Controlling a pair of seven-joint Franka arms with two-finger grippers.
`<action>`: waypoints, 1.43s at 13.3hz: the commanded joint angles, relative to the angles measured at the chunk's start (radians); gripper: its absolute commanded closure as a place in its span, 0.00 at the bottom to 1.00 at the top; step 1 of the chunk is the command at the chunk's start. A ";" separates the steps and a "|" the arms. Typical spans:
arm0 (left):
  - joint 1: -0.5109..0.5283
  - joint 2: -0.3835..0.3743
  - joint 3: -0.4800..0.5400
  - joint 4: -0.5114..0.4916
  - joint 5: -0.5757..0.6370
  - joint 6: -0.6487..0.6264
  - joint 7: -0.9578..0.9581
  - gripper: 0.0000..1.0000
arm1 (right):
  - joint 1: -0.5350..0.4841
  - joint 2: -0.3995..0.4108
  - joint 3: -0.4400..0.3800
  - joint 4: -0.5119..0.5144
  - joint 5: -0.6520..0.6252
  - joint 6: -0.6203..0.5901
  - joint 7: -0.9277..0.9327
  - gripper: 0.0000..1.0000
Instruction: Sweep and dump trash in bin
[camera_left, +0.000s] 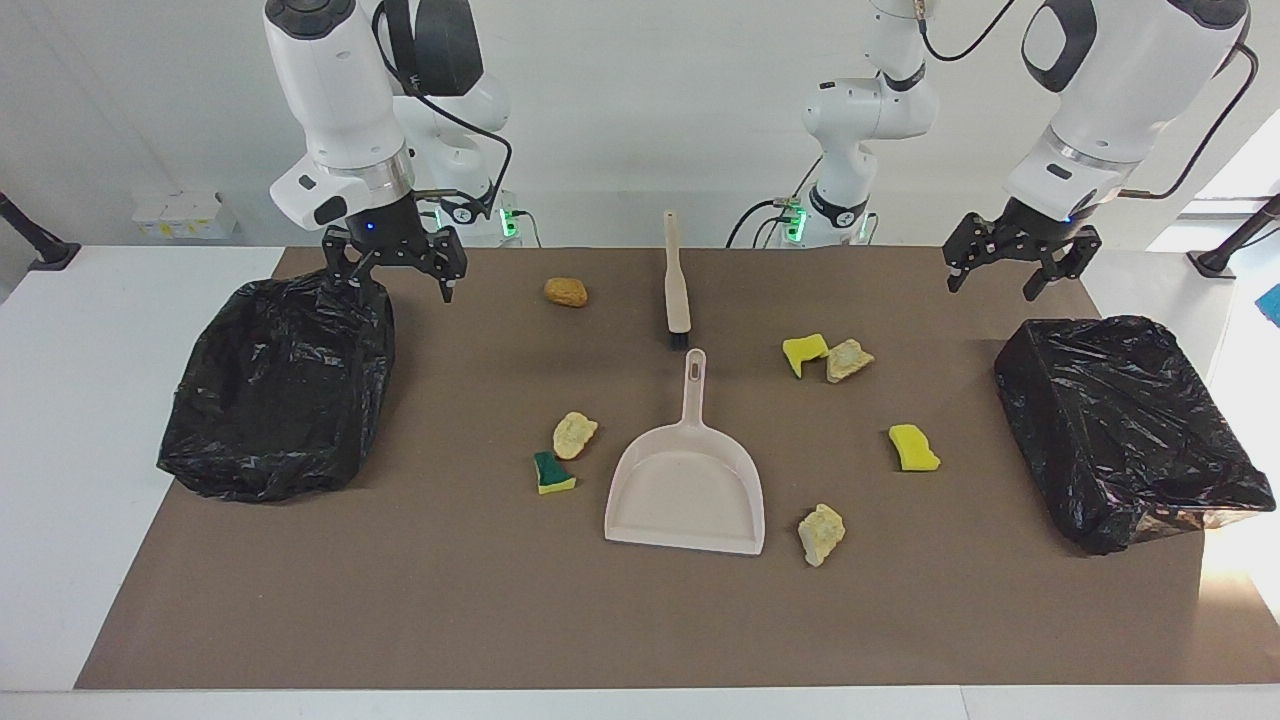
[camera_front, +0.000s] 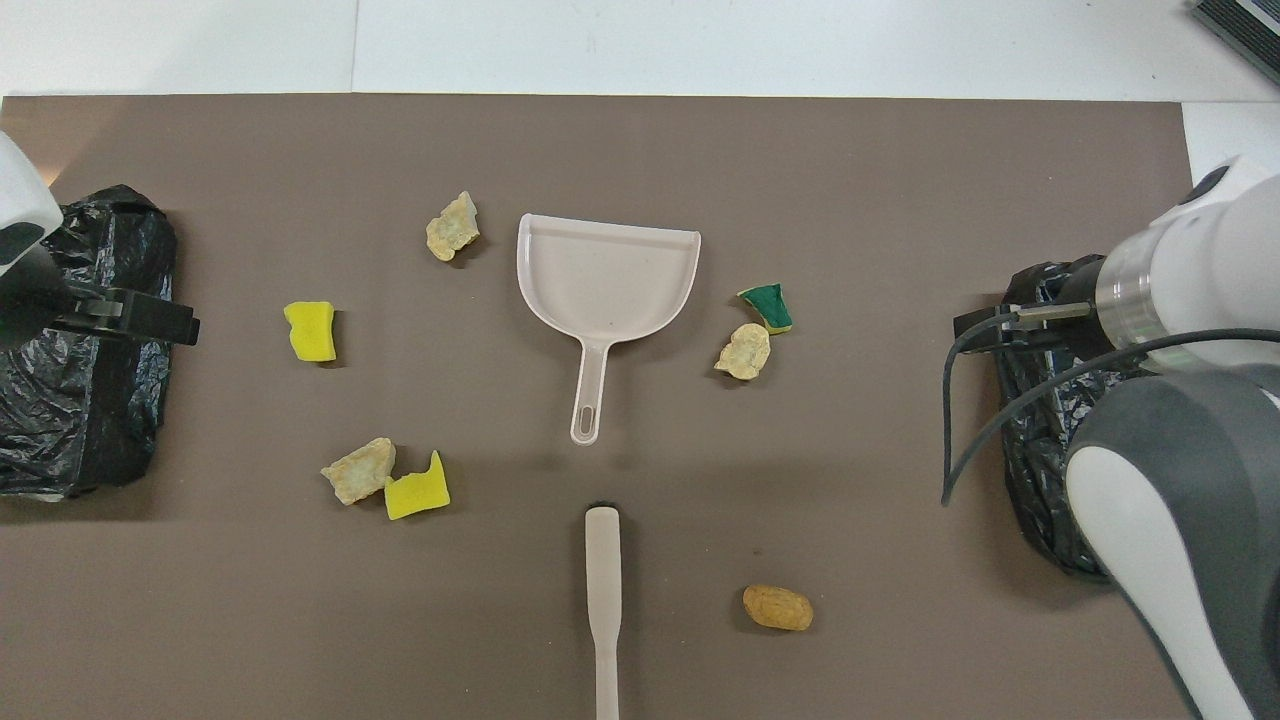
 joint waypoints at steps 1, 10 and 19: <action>0.000 -0.007 -0.002 0.009 0.031 -0.022 0.016 0.00 | -0.008 0.009 0.003 0.019 0.025 -0.017 -0.022 0.00; -0.017 -0.045 -0.011 -0.074 0.016 -0.062 -0.001 0.00 | -0.009 0.009 0.003 0.019 0.025 -0.026 -0.027 0.00; -0.295 -0.218 -0.014 -0.508 -0.049 0.203 -0.343 0.00 | 0.133 0.202 0.013 0.222 0.016 -0.049 0.157 0.00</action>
